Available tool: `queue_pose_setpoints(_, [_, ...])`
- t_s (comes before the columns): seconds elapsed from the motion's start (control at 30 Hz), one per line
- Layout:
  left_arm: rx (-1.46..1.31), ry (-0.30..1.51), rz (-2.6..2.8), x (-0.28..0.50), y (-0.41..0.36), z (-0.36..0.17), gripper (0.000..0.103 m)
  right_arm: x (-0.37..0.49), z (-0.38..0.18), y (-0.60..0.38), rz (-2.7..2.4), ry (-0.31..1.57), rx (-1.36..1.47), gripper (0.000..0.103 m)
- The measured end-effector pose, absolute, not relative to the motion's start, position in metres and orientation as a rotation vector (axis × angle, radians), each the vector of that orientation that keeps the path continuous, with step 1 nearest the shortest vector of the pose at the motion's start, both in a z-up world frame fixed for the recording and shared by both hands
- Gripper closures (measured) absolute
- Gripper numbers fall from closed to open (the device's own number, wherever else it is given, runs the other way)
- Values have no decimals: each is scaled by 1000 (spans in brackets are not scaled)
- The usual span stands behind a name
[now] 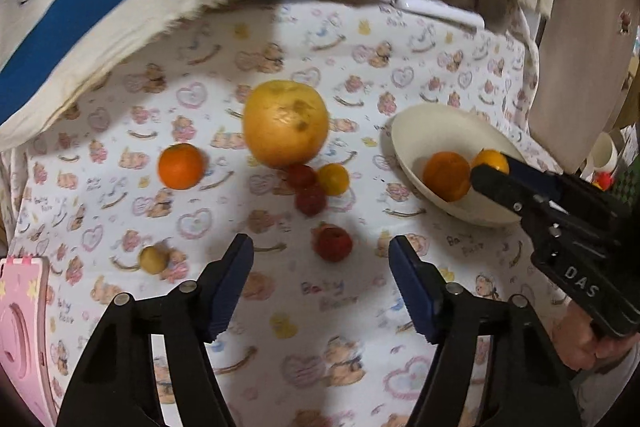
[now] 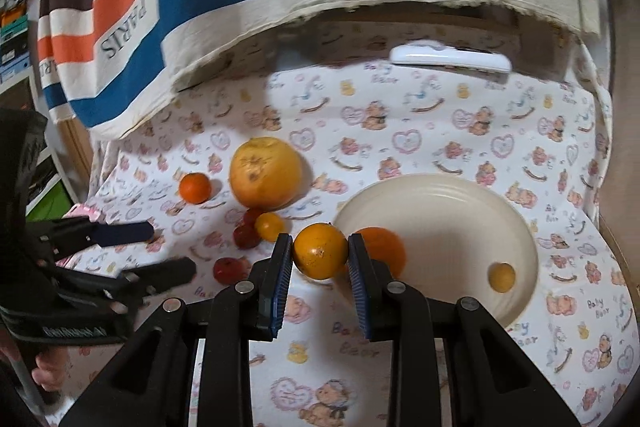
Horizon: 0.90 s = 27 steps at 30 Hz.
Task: Organize fruits
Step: 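Carry the yellow tomato over the plate with the right gripper while the left grasps a red tomato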
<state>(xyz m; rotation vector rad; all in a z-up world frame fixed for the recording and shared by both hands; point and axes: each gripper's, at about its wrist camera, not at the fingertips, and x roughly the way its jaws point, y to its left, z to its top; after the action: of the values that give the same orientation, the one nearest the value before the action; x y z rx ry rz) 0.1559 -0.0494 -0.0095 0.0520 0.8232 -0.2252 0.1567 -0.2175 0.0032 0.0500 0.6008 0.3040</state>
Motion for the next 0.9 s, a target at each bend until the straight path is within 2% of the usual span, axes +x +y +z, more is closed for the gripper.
queue_pose_setpoints(0.43, [47, 936, -163, 189, -59, -33, 54, 160, 6, -232, 247, 599, 90, 74])
queue_pose_setpoints(0.5, [49, 944, -161, 192, -60, -37, 59, 160, 6, -232, 233, 597, 84, 74])
queue_pose_setpoints(0.8, [59, 976, -173, 197, -64, -47, 67, 162, 8, -239, 193, 595, 95, 74])
queue_pose_setpoints(0.9, [56, 976, -182, 197, -65, -45, 76, 162, 8, -241, 185, 598, 101, 74])
